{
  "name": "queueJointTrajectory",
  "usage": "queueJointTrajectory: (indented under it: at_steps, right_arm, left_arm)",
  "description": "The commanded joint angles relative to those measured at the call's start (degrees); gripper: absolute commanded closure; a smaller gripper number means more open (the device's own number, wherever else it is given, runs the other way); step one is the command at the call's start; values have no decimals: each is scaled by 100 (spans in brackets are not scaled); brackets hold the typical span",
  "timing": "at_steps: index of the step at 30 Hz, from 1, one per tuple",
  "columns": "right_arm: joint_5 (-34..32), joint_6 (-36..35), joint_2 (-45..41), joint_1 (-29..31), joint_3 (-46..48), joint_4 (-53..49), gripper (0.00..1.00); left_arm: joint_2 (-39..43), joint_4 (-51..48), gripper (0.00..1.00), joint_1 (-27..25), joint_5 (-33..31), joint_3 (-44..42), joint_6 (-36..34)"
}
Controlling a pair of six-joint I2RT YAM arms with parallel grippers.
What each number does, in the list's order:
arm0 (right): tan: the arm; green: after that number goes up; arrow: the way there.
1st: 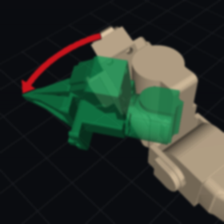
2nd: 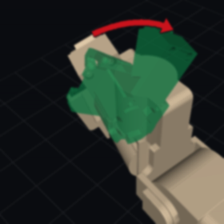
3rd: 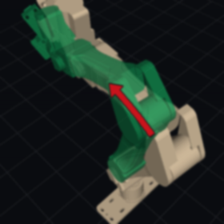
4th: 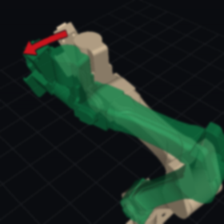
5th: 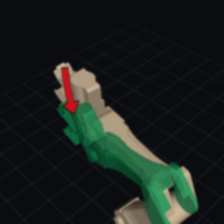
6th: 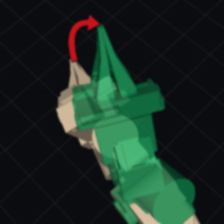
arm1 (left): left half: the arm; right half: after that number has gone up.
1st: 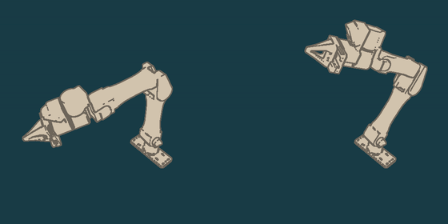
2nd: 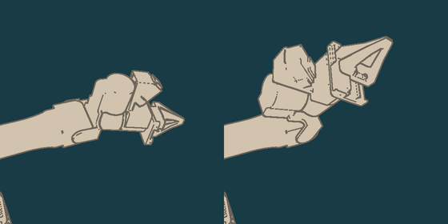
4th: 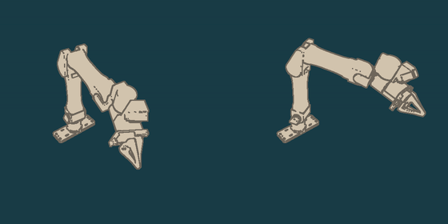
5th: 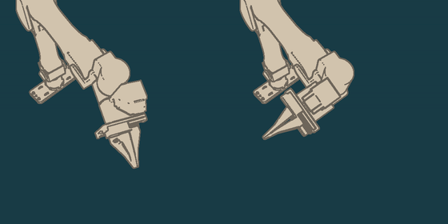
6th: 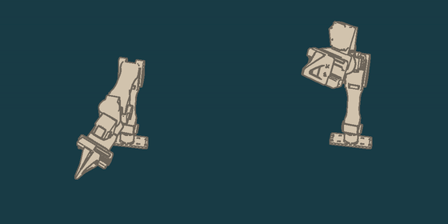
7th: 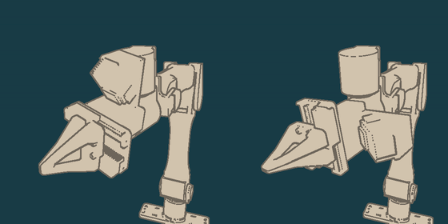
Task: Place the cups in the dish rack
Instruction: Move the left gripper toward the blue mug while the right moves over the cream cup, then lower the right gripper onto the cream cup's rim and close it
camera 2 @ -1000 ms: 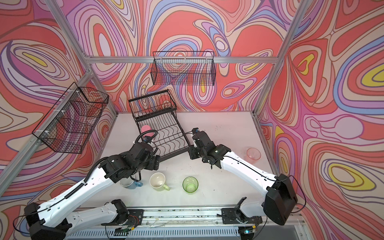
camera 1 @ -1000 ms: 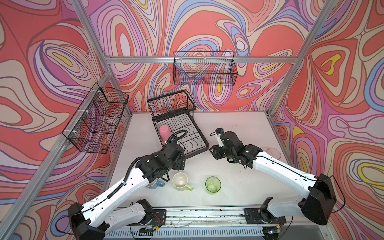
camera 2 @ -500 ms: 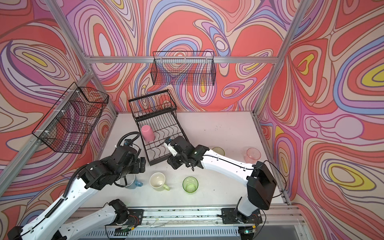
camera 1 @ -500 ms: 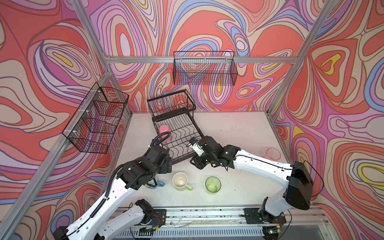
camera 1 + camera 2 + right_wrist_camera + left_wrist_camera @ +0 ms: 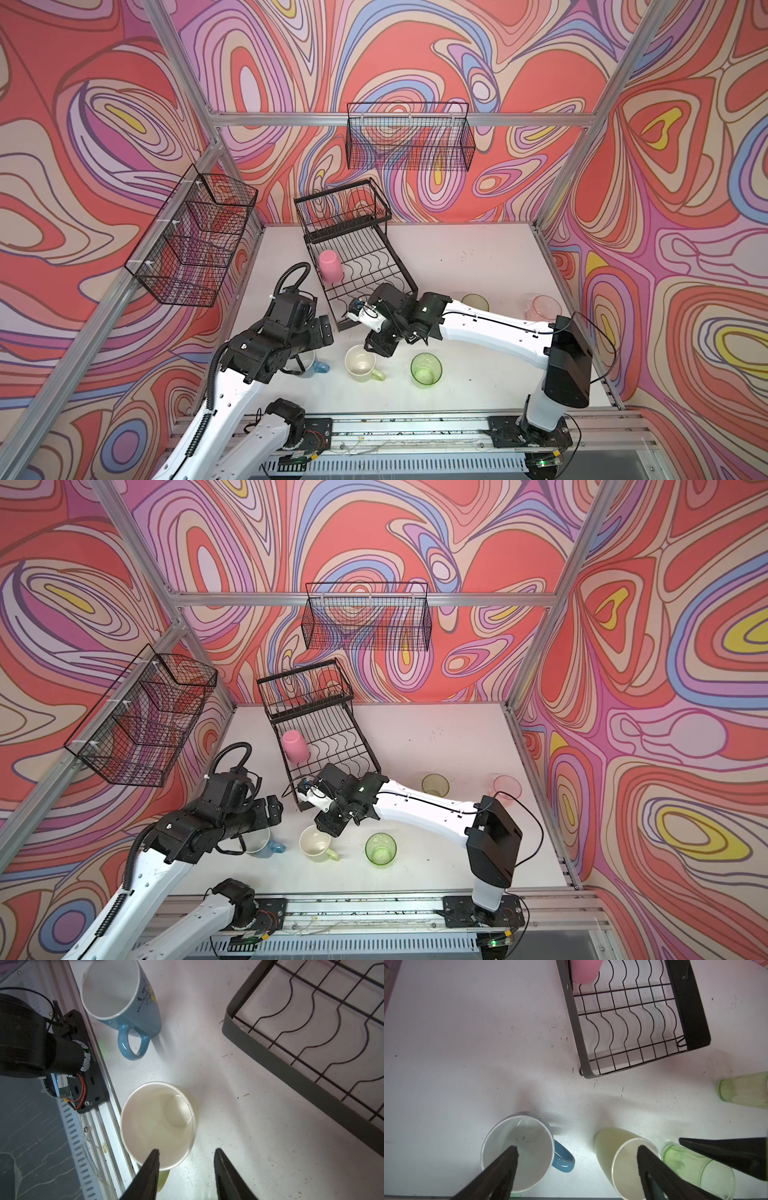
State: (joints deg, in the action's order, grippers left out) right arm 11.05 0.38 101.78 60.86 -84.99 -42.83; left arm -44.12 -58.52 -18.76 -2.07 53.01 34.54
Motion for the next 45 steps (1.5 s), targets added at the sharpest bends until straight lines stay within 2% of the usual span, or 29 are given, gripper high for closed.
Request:
queueJointTrajectory:
  at_steps: [1, 8, 14, 38, 45]
  right_arm:
    - [-22, -154, 277, 40, -216, -322, 57]
    - [-158, -179, 602, 81, -529, -530, 61]
    - [-261, -109, 772, 119, -683, -543, 66]
    - [-942, -35, 1504, 354, -1369, -834, 83]
    - [-1089, -38, 1598, 400, -1447, -859, 85]
  left_arm:
    - [127, 178, 8, 353, 630, -97, 46]
    - [31, 491, 8, 868, 1228, -235, 50]
    - [-115, 636, 9, 1114, 1377, -300, 74]
    - [-229, 605, 11, 2100, 1560, -476, 193]
    - [-219, 640, 11, 2223, 1579, -555, 186]
